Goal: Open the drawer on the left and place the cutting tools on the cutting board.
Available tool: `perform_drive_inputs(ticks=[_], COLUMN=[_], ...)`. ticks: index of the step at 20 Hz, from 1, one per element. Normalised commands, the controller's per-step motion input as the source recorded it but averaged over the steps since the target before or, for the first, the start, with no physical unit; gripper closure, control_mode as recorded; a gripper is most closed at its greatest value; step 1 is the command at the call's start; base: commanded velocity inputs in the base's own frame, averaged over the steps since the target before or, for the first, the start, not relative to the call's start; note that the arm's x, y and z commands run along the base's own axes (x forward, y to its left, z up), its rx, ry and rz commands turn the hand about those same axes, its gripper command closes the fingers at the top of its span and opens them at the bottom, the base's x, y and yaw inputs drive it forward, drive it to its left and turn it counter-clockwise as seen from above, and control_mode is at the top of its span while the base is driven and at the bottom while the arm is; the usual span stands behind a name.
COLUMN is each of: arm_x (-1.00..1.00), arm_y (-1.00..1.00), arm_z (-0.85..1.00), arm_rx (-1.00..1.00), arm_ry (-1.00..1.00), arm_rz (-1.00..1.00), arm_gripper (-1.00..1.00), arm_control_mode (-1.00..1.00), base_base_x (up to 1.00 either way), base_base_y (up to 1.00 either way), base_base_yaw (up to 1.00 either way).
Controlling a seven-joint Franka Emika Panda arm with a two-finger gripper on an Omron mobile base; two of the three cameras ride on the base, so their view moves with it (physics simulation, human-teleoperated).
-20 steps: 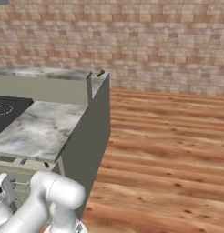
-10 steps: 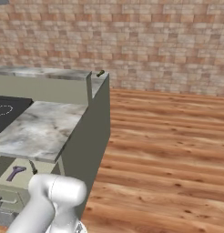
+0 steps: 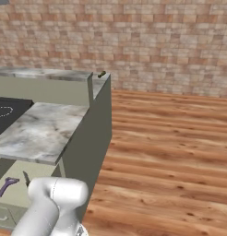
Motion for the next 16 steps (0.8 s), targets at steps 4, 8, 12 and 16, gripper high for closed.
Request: perform_drive_inputs(ticks=[4, 8, 12, 16], arm_x=[-0.16, -0.33, -0.52, -0.39], arm_y=[0.0, -0.08, -0.03, -0.01], arm_z=[0.26, 0.71, 0.94, 1.0], arm_rx=[0.1, 0.23, 0.29, 0.3], arm_ry=[0.27, 0.42, 0.43, 0.39], arm_rz=[0.0, 0.0, 0.0, 0.0], arm_gripper=[-1.0, -1.0, -1.0, -1.0], arm_control_mode=[-1.0, -1.0, -1.0, -1.0], base_base_x=[0.0, 0.0, 0.0, 0.0], base_base_y=[0.0, 0.0, 0.0, 0.0], base_base_yaw=[0.0, 0.0, 0.0, 0.0])
